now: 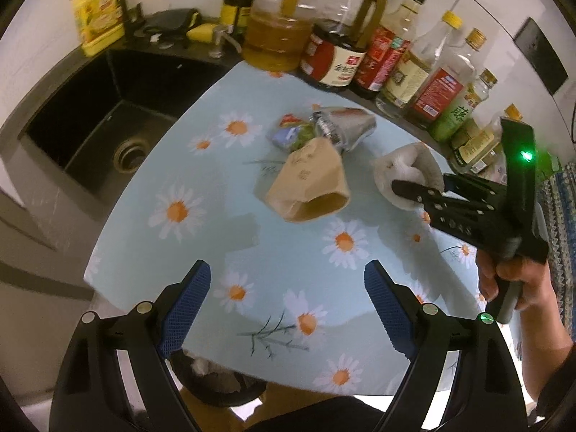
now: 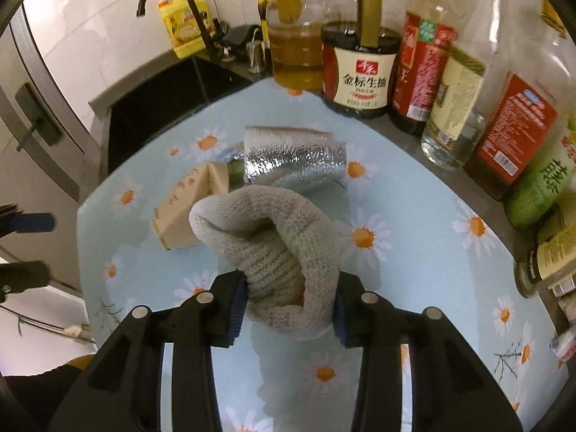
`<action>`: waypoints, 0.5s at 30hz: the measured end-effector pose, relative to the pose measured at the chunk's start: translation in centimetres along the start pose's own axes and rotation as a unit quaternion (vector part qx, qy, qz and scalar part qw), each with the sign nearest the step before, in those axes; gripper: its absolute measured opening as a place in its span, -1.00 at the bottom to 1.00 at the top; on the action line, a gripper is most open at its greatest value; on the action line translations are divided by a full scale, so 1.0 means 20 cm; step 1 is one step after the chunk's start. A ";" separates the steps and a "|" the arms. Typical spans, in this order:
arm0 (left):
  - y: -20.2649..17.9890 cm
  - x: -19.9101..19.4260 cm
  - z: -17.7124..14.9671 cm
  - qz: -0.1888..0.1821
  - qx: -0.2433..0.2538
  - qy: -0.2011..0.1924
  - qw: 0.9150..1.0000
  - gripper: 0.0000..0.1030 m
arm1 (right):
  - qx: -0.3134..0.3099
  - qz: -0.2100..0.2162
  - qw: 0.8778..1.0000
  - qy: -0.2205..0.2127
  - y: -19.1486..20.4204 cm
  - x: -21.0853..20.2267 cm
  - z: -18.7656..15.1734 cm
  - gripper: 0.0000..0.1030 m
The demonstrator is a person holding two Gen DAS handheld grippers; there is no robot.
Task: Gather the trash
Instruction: 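Close the right tool on the white knitted cloth, then grasp the brown paper bag with the left tool while the right tool holds the knitted cloth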
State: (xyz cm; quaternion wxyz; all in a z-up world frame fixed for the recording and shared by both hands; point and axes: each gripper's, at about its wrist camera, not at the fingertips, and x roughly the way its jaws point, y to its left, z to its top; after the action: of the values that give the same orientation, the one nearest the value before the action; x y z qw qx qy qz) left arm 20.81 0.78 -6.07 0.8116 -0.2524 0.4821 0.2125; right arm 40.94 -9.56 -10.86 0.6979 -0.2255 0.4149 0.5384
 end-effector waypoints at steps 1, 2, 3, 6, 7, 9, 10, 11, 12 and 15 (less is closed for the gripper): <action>-0.02 0.01 0.02 -0.001 0.007 0.000 1.000 0.65 | 0.004 0.002 1.000 -0.006 -0.01 -0.03 -0.01 -0.23; -0.04 0.01 0.04 -0.002 0.013 0.001 1.000 0.65 | 0.006 0.003 1.000 -0.009 -0.01 -0.05 -0.02 -0.23; -0.05 0.02 0.05 -0.002 0.019 0.002 1.000 0.65 | 0.011 0.005 1.000 -0.013 -0.01 -0.07 -0.03 -0.23; -0.10 0.05 0.11 -0.003 0.039 0.005 0.999 0.65 | 0.028 0.014 0.999 -0.024 -0.03 -0.15 -0.08 -0.23; -0.12 0.07 0.14 -0.005 0.045 0.007 0.999 0.65 | 0.035 0.018 0.999 -0.028 -0.03 -0.18 -0.10 -0.23; -0.14 0.10 0.18 -0.009 0.059 0.010 0.998 0.65 | 0.050 0.024 0.998 -0.037 -0.05 -0.22 -0.14 -0.23; -0.15 0.12 0.20 -0.006 0.066 0.013 0.998 0.65 | 0.054 0.026 0.997 -0.039 -0.05 -0.24 -0.16 -0.23; -0.17 0.15 0.23 -0.002 0.072 0.018 0.997 0.65 | 0.059 0.028 0.997 -0.041 -0.05 -0.25 -0.18 -0.23; -0.17 0.17 0.24 -0.002 0.075 0.020 0.997 0.65 | 0.062 0.027 0.997 -0.043 -0.05 -0.27 -0.20 -0.23; -0.18 0.25 0.29 0.005 0.085 0.033 0.996 0.65 | 0.075 0.028 0.996 -0.045 -0.05 -0.30 -0.26 -0.23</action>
State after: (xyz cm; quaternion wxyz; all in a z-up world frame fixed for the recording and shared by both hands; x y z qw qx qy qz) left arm 29.16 2.03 -7.47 0.8128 -0.1868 0.5261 0.1661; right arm 39.68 -17.29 -8.98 0.7156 -0.1367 0.4287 0.5343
